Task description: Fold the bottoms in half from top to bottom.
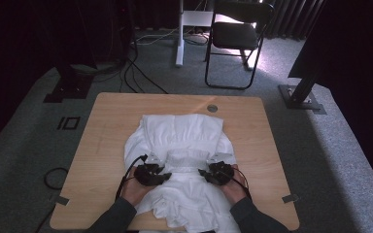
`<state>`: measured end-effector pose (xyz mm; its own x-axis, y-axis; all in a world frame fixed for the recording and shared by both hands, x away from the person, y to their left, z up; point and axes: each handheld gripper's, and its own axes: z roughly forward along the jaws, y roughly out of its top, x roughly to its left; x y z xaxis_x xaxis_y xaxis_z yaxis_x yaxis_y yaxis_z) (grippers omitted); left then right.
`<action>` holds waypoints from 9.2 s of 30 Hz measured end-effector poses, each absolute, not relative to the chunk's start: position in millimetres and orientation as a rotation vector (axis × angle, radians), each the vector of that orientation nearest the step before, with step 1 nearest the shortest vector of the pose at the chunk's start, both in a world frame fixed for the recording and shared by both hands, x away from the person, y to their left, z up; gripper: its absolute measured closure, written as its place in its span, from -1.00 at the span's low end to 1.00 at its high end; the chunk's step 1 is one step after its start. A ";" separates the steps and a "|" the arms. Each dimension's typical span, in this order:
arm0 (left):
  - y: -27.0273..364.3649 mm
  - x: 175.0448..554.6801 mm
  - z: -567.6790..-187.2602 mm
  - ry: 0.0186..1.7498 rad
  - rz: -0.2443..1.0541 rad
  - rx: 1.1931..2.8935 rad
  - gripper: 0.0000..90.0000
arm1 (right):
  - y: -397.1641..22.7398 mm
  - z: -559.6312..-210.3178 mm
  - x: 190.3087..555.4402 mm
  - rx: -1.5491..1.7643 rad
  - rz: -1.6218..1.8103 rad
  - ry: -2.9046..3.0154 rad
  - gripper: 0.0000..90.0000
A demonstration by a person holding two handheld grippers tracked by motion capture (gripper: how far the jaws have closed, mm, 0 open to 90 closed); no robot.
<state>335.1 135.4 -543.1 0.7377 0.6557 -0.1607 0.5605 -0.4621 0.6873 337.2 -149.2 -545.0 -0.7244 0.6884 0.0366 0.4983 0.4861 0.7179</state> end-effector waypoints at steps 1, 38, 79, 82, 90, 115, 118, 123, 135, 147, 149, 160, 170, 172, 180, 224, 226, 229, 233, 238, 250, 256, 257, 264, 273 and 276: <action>136.4 335.0 -539.7 0.923 0.169 2.174 0.33 | -151.2 -545.9 338.9 1.051 1.085 2.479 0.29; 116.7 322.2 -531.4 0.769 0.284 2.217 0.54 | -181.9 -491.7 356.2 1.034 1.323 2.355 0.19; 135.2 407.9 -504.2 0.972 0.525 2.082 0.34 | -138.1 -500.8 426.8 1.113 1.148 2.264 0.13; 133.5 422.8 -522.3 1.018 0.509 2.102 0.34 | -131.9 -512.0 442.4 1.153 1.078 2.273 0.12; 143.7 422.4 -546.6 1.064 0.411 2.094 0.38 | -134.3 -549.2 446.0 1.231 1.041 2.318 0.11; 194.6 424.3 -501.4 1.217 0.560 1.984 -0.35 | -140.7 -560.2 382.9 1.103 1.114 2.316 0.12; 200.5 449.0 -516.6 1.304 0.539 2.003 -0.41 | -140.8 -560.4 382.8 1.105 1.119 2.315 0.12; 202.7 463.9 -536.2 1.346 0.440 2.028 -0.41 | -141.3 -560.4 382.7 1.109 1.122 2.316 0.12; 213.3 463.5 -540.8 1.355 0.358 1.991 0.76 | -141.8 -560.1 381.9 1.112 1.115 2.314 0.14; 211.3 468.2 -541.9 1.350 0.359 1.994 0.13 | -192.5 -517.5 423.6 1.293 1.144 2.147 -0.04; 208.0 471.2 -541.5 1.348 0.367 2.006 -0.03 | -200.2 -516.3 442.9 1.341 1.134 2.172 -0.20; 208.3 475.2 -542.6 1.344 0.346 1.980 0.08 | -194.8 -547.5 488.9 1.421 1.030 2.303 -0.25; 208.9 471.3 -541.1 1.329 0.312 1.968 0.88 | -192.4 -540.5 483.7 1.346 0.961 2.379 0.87; 207.7 469.6 -534.6 1.308 0.351 1.975 0.89 | -197.1 -532.8 482.6 1.355 1.006 2.342 0.88; 210.3 464.1 -475.3 1.192 0.470 1.850 0.89 | -206.7 -468.6 478.1 1.224 1.128 2.174 0.88; 212.3 311.1 -445.0 0.820 0.495 1.871 0.90 | -245.8 -459.4 326.1 0.978 1.274 2.088 0.87; 212.3 305.1 -452.6 0.828 0.474 1.879 0.90 | -247.4 -468.1 319.6 0.989 1.271 2.107 0.87; 212.2 297.5 -465.6 0.837 0.444 1.906 0.90 | -249.4 -480.5 309.9 1.014 1.272 2.131 0.87; 212.7 290.0 -484.2 0.870 0.397 1.938 0.90 | -248.9 -498.9 297.7 1.031 1.241 2.189 0.86; 202.6 283.5 -509.9 0.910 0.396 2.044 0.91 | -246.5 -518.7 290.7 1.058 1.206 2.251 0.86; 181.7 301.9 -546.9 0.962 0.396 2.159 0.91 | -226.1 -551.3 302.3 1.095 1.074 2.381 0.86; 182.9 324.4 -546.2 1.012 0.475 2.152 0.91 | -213.0 -551.4 323.4 1.114 1.046 2.359 0.86; 183.3 328.9 -545.8 1.020 0.484 2.155 0.91 | -210.5 -551.0 327.4 1.115 1.038 2.357 0.86; 181.7 359.2 -543.0 1.077 0.564 2.172 0.91 | -197.1 -550.2 355.7 1.129 1.017 2.336 0.86; 175.0 398.0 -541.3 1.171 0.646 2.158 0.91 | -186.9 -550.3 388.7 1.169 1.011 2.292 0.86; 170.8 410.5 -540.5 1.213 0.672 2.153 0.91 | -183.7 -551.1 400.9 1.202 1.019 2.262 0.86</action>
